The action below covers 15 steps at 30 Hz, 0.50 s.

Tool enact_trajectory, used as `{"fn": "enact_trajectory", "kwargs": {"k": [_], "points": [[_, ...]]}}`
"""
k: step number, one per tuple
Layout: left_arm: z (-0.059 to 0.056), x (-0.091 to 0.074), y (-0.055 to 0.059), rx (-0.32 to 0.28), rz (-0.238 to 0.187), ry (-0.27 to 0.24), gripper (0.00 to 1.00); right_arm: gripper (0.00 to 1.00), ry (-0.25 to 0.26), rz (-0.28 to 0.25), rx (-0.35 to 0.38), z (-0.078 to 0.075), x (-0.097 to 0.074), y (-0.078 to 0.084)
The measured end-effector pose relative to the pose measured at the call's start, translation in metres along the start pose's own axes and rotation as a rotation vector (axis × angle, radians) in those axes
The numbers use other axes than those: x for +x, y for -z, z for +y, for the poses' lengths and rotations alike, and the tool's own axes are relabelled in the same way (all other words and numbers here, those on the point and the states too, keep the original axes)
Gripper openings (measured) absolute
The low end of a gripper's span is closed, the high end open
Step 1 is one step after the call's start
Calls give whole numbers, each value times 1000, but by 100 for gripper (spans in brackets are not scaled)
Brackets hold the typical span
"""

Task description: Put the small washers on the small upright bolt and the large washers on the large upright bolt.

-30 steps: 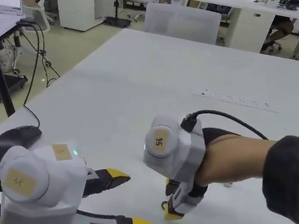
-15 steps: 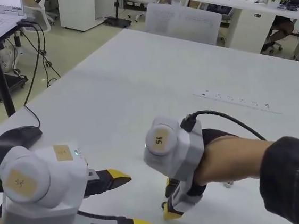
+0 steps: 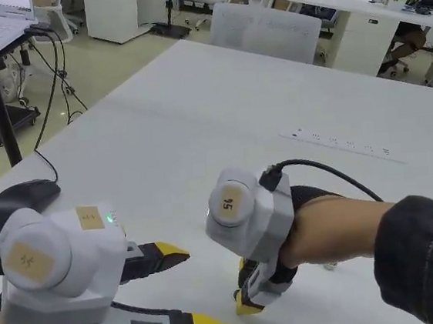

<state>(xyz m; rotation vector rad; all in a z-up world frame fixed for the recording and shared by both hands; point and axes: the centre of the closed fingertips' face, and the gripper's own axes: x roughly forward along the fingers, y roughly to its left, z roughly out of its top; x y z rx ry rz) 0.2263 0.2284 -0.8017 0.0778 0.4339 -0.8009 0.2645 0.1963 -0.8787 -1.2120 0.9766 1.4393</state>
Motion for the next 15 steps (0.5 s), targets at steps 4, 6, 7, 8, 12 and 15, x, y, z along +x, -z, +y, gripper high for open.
{"fn": "enact_trajectory", "kwargs": {"k": [4, 6, 7, 8, 12, 15], "points": [[0, 0, 1, 0, 2, 0, 57, 15, 4, 1, -3, -1, 0, 0], [0, 0, 1, 0, 3, 0, 57, 15, 4, 1, -6, -1, 0, 0], [0, 0, 1, 0, 3, 1, 57, 15, 4, 0, -6, -2, 0, 0], [1, 1, 1, 1, 4, 0, 57, 15, 5, -1, -7, -2, 0, 0], [1, 1, 1, 0, 4, 0, 57, 14, 7, 0, -13, -2, 1, 0], [0, 1, 1, 0, 4, 1, 57, 13, 8, 5, -24, 0, 1, 0]]}}
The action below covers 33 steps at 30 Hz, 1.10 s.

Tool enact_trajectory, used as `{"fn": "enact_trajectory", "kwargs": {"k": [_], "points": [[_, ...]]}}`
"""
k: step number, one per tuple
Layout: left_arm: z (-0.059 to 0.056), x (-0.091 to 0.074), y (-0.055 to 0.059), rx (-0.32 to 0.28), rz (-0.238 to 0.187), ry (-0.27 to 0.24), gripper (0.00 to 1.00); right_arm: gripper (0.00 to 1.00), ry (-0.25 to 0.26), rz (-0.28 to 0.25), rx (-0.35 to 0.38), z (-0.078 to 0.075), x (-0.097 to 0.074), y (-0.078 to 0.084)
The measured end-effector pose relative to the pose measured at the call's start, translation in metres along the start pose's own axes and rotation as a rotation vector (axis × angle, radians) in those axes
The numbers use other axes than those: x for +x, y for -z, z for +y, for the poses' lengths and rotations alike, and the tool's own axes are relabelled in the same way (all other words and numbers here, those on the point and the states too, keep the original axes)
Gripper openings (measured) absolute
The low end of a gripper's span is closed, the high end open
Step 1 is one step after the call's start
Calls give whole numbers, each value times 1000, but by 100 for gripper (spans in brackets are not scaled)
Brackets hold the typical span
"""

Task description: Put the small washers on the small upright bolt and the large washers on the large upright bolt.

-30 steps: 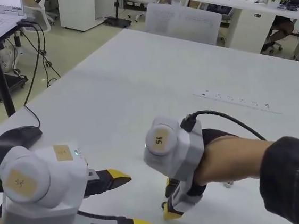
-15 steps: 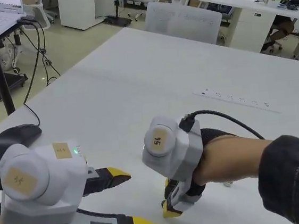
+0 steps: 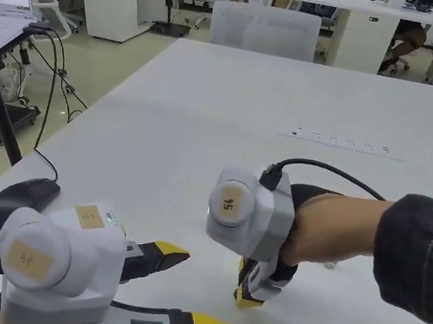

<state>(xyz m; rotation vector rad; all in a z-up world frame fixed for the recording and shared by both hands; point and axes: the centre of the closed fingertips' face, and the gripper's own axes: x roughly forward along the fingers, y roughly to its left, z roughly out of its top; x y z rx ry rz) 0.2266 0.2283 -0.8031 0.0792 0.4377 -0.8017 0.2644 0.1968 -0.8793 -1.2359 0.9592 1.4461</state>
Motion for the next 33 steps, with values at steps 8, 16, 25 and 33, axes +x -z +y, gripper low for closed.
{"fn": "enact_trajectory", "kwargs": {"k": [8, 16, 25, 33], "points": [[0, 0, 0, 0, 1, 2, 57, 13, 0, -3, 13, 0, -1, 0], [-1, 1, 1, 1, 5, 5, 57, 13, -5, -5, 28, 2, -2, 6], [-2, 2, 1, 1, 7, 6, 57, 13, -1, -9, 53, 2, -11, 17], [-1, 2, 1, 3, 10, 7, 57, 13, 13, -28, 82, 2, -24, 26]]}}
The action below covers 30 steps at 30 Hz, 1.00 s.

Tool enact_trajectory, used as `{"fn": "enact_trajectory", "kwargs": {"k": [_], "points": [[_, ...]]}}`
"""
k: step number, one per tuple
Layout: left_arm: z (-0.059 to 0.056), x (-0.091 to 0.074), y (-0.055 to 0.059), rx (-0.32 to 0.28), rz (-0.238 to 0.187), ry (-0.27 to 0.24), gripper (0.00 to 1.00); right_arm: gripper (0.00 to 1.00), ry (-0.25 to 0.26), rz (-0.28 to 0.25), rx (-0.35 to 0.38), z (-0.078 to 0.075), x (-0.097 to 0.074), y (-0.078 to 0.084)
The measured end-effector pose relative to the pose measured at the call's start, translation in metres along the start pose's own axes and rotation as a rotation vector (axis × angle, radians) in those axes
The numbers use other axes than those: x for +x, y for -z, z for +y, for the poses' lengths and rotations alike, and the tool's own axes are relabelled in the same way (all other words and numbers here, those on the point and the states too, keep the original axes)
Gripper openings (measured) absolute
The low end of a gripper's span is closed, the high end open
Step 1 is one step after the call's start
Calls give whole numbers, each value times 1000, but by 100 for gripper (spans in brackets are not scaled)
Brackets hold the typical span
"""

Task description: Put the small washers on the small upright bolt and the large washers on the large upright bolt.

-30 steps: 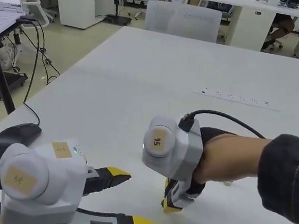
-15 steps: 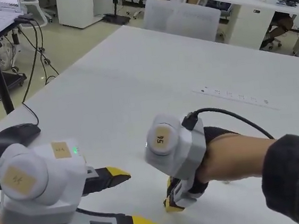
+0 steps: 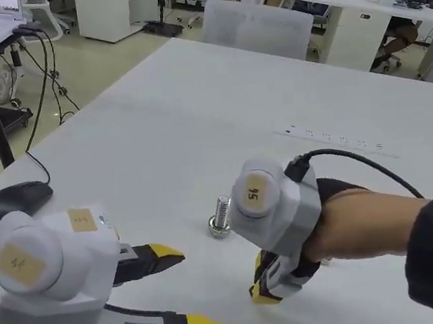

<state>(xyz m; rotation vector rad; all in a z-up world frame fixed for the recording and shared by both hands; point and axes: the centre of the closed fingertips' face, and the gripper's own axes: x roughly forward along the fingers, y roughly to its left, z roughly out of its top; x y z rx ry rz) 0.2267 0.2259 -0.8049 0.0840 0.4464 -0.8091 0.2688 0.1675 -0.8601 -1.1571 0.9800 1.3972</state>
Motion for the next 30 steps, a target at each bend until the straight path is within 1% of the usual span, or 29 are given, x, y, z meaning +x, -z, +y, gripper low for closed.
{"fn": "enact_trajectory", "kwargs": {"k": [6, 15, 19, 30], "points": [[0, 1, 0, 1, 4, 3, 57, 13, 18, -7, 26, -4, -10, 10], [-1, 1, 1, 1, 5, 2, 57, 13, 34, -6, 59, -3, -21, 28], [-1, 1, 1, 1, 6, 2, 57, 13, 41, -5, 79, -2, -24, 36], [-1, 0, 2, 1, 10, 3, 56, 13, 65, -8, 143, -6, -34, 61]]}}
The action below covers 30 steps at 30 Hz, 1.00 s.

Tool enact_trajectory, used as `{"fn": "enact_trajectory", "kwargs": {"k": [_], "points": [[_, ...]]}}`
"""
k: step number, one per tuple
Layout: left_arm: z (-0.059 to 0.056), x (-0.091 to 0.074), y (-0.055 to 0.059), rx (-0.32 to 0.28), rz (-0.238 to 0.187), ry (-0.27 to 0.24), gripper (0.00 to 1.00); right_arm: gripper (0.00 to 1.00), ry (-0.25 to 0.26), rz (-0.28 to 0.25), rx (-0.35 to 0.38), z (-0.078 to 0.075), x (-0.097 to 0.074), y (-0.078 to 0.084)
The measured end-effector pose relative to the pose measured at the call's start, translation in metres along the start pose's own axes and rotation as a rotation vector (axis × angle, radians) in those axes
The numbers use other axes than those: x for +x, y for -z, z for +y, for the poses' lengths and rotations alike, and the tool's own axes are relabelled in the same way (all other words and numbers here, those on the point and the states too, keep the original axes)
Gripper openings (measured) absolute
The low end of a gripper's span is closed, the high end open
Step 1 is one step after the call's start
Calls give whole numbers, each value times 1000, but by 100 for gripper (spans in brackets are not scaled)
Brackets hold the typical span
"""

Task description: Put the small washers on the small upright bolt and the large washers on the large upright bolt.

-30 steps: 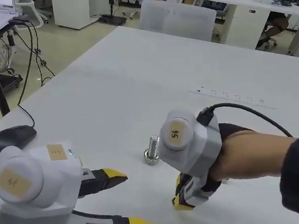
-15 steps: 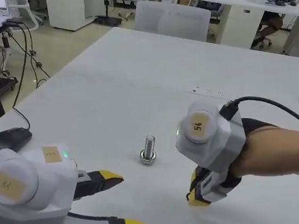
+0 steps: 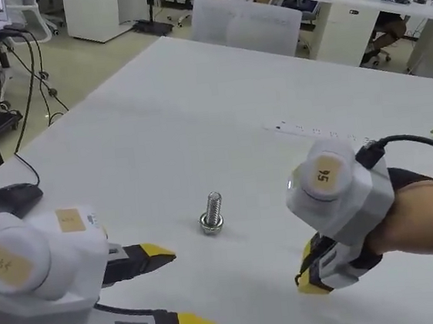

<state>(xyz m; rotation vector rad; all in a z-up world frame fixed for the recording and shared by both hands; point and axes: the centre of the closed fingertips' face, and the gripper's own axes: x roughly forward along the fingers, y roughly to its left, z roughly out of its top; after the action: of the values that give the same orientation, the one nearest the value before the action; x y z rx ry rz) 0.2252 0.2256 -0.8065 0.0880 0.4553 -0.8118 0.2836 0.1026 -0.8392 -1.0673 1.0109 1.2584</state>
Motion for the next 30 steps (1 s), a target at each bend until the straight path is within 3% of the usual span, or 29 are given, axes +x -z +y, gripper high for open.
{"fn": "enact_trajectory", "kwargs": {"k": [12, 22, 30], "points": [[-1, -2, 1, -3, 0, -3, 56, 13, 24, 3, 50, -8, -10, 18], [0, -4, 1, -3, -1, 0, 56, 13, 69, 4, 90, -32, -24, 25], [0, -5, 2, -4, -1, -1, 56, 13, 99, 0, 95, -51, -31, 22]]}}
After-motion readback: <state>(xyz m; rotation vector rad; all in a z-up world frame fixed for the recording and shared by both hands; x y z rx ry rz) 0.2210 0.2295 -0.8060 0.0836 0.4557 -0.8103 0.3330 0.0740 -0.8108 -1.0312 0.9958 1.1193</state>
